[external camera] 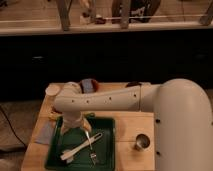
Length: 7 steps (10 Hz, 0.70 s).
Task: Place fork in tray
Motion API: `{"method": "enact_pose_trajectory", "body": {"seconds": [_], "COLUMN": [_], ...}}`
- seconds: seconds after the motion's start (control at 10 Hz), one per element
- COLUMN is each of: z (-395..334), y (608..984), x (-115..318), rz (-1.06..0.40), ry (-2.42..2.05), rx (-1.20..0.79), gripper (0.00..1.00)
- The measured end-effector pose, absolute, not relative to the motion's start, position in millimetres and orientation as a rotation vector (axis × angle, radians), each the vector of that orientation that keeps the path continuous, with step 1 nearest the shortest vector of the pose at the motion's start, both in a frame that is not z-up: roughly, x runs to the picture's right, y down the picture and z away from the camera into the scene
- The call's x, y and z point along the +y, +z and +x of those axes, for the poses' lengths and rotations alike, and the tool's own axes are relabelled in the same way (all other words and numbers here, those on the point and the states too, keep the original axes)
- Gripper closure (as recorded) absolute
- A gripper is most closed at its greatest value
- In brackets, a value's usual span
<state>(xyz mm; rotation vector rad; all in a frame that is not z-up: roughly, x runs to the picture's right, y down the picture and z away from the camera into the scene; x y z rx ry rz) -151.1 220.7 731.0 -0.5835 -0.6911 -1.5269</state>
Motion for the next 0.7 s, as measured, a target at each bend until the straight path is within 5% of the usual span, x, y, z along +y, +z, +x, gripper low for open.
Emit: {"method": "enact_pose_trajectory", "body": {"seconds": [0.7], "z": [-148.1], "y": [730.5], "x": [217.4], "rz": [-0.576], "ry": [-1.543], "rx": [-0.691], "gripper": [0.20]}}
